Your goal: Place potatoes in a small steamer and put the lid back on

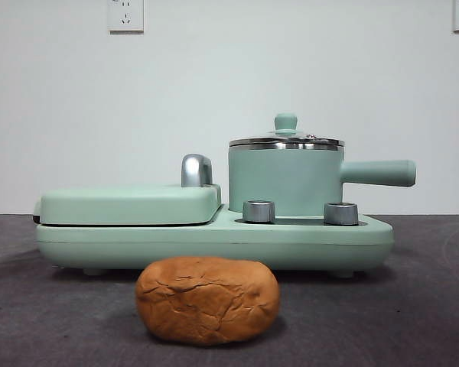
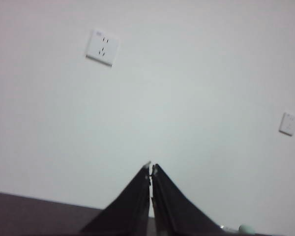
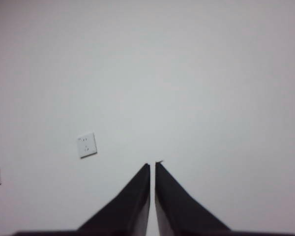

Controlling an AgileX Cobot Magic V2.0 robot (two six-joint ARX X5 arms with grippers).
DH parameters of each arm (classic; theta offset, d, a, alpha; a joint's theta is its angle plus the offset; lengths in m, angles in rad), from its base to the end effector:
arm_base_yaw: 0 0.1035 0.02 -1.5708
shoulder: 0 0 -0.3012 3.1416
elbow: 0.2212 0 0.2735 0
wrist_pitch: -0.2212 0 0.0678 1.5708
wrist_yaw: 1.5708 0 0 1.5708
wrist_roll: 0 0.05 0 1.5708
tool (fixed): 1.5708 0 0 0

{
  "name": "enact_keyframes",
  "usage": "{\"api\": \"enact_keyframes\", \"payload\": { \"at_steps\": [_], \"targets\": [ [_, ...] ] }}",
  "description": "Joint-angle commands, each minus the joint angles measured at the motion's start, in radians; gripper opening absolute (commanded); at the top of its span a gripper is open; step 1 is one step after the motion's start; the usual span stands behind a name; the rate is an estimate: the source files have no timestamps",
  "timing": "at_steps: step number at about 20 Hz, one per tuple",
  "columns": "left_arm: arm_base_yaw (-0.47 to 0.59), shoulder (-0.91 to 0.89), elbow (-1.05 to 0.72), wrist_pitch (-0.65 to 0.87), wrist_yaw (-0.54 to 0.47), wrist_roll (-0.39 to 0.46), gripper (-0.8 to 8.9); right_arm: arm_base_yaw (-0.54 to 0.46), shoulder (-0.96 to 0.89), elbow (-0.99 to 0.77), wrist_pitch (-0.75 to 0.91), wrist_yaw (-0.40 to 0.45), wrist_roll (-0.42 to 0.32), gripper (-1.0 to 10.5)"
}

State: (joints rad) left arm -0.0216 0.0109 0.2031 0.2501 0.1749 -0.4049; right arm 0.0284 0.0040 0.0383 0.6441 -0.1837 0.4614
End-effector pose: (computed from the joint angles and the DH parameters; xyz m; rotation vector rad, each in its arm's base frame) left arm 0.0748 -0.0103 0.2667 -0.3631 -0.3960 -0.2797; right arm 0.0742 0.0112 0.2472 0.3892 -0.6170 0.3557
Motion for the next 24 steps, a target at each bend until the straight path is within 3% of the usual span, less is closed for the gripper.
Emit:
{"api": "enact_keyframes", "payload": {
  "at_steps": [1, 5, 9, 12, 18, 24],
  "targets": [
    [0.002, 0.029, 0.089, -0.06, 0.002, -0.001, 0.08, 0.002, 0.001, 0.089, -0.155, 0.0, 0.055, 0.1],
    [0.002, 0.132, 0.274, -0.277, 0.002, 0.0, 0.09, 0.002, 0.054, 0.274, -0.513, -0.04, 0.006, 0.1],
    [0.002, 0.262, 0.431, -0.426, 0.017, 0.002, 0.09, 0.002, 0.156, 0.412, -0.679, -0.101, -0.018, 0.1],
    [0.002, 0.364, 0.517, -0.502, 0.083, 0.019, 0.09, 0.002, 0.246, 0.507, -0.762, -0.179, -0.053, 0.1],
    [-0.013, 0.552, 0.616, -0.607, 0.26, 0.031, 0.09, 0.002, 0.441, 0.663, -0.969, -0.351, -0.243, 0.1],
    [-0.098, 0.715, 0.681, -0.687, 0.308, 0.185, 0.09, 0.045, 0.595, 0.769, -1.148, -0.373, -0.449, 0.1]
  ]
}}
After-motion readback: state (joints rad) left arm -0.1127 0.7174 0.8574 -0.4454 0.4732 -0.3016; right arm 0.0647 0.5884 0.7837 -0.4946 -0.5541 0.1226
